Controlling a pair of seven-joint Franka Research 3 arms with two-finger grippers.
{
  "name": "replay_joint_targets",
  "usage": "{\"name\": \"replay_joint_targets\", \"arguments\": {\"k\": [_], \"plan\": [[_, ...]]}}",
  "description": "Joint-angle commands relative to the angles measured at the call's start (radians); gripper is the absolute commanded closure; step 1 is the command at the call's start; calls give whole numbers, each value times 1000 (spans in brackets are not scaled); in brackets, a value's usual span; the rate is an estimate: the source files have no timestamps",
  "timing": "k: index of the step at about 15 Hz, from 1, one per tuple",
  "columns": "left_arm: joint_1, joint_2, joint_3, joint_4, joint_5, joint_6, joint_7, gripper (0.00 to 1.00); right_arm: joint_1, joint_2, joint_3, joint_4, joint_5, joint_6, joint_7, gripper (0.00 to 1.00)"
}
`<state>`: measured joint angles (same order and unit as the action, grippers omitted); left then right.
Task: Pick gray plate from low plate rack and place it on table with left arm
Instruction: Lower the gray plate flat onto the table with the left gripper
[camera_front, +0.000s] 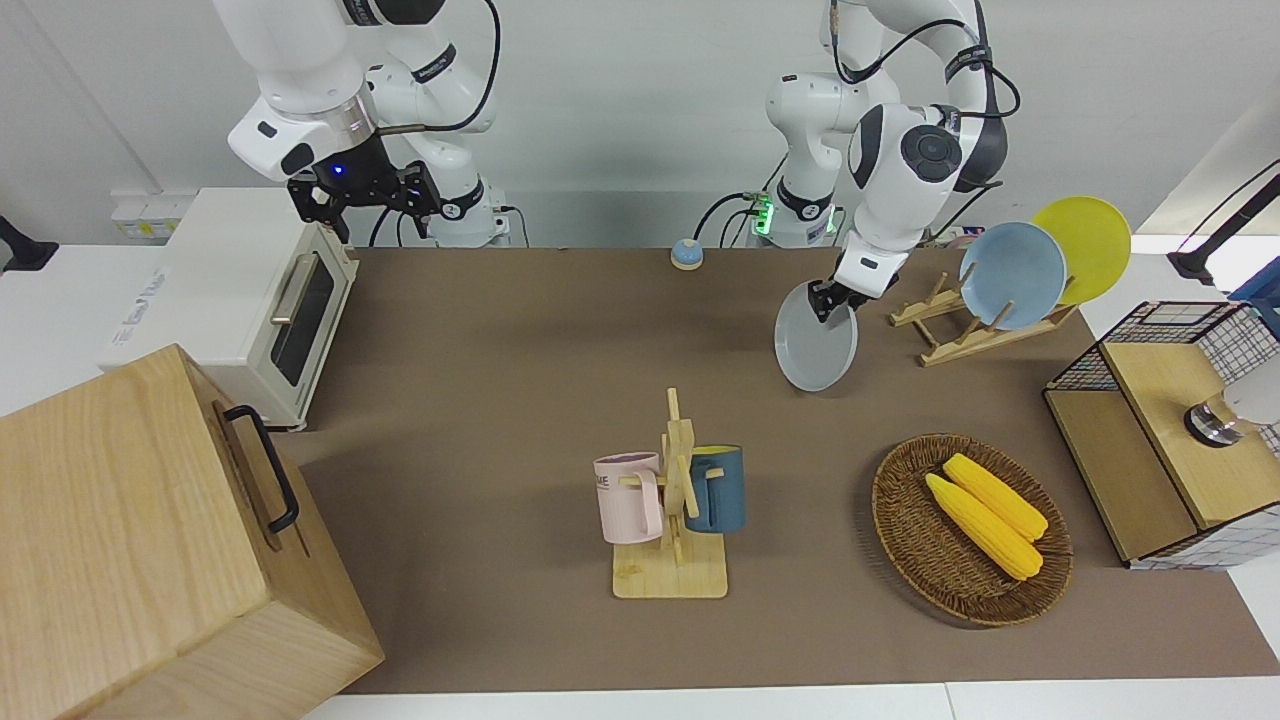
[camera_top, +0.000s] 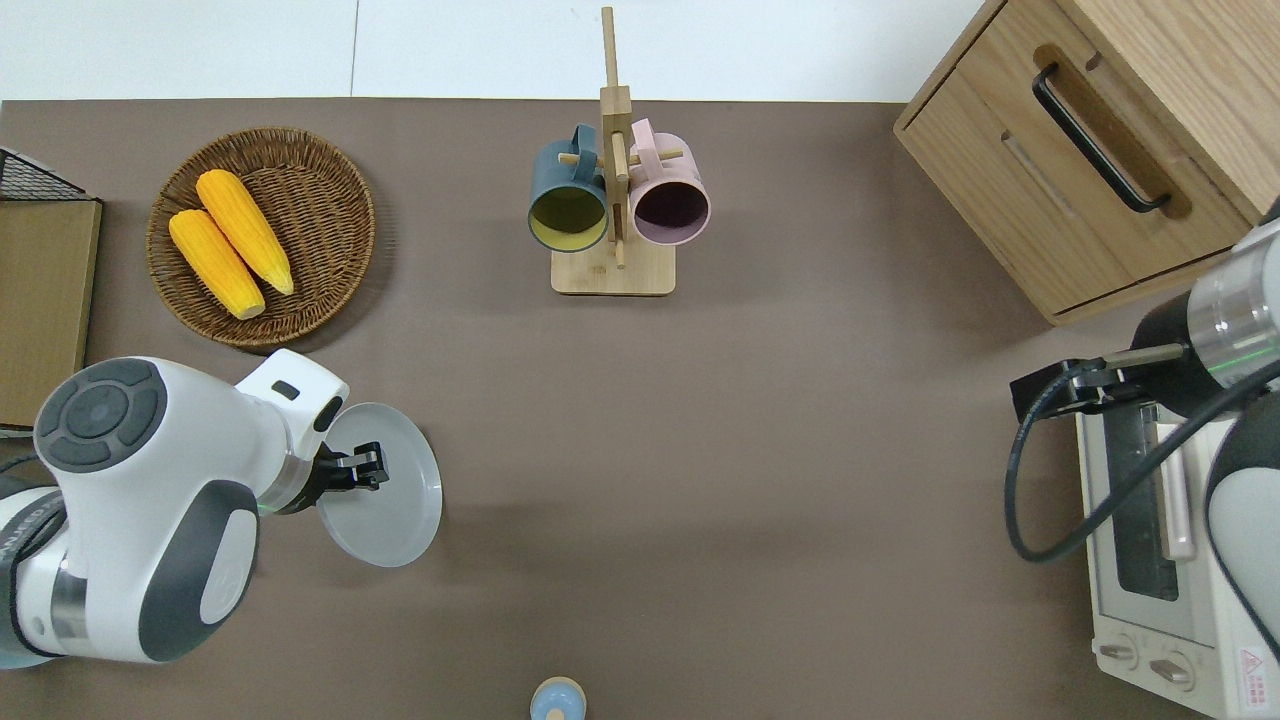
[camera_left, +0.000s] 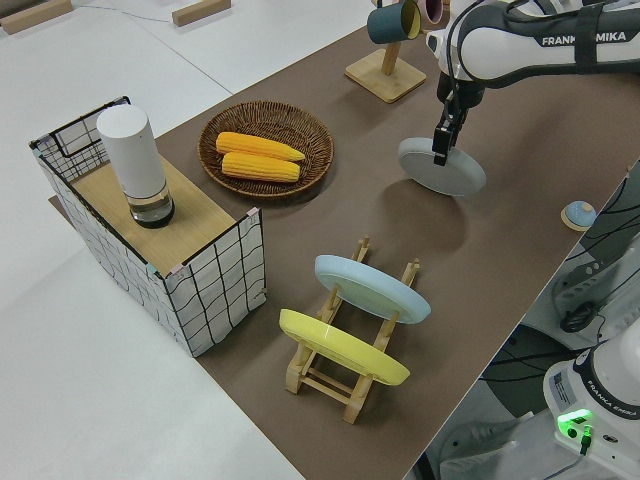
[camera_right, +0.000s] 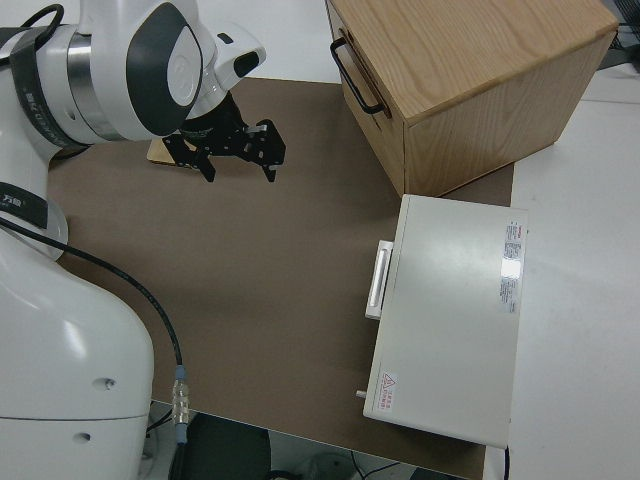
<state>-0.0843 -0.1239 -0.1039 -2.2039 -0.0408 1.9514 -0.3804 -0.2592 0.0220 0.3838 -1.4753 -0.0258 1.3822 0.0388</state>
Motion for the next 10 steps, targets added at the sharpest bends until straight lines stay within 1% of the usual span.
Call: {"name": "replay_joint_targets", "arguments": {"k": [1,4,5,6,8,10], "plan": [[-17,-10,16,-7,4,11,-6,5,-23,-2,21,7,-5,-11,12,17],[-17,-19,16,4,18,1,6,5,-23,-2,21,7,-5,-11,12,17],[-18,-20,16,24,54,-6,6,5,-23,-2,21,7,-5,-11,12,17],[-18,-22,16,50,85,-29,8,5,-23,-2,21,7,-5,-11,12,17],[-18,-23,15,120,149,-124,15,5,-23,-2,20,7,-5,-11,12,17],[-15,-25,19,147,150,-149,43,5,-23,-2,21,7,-5,-11,12,17]]}}
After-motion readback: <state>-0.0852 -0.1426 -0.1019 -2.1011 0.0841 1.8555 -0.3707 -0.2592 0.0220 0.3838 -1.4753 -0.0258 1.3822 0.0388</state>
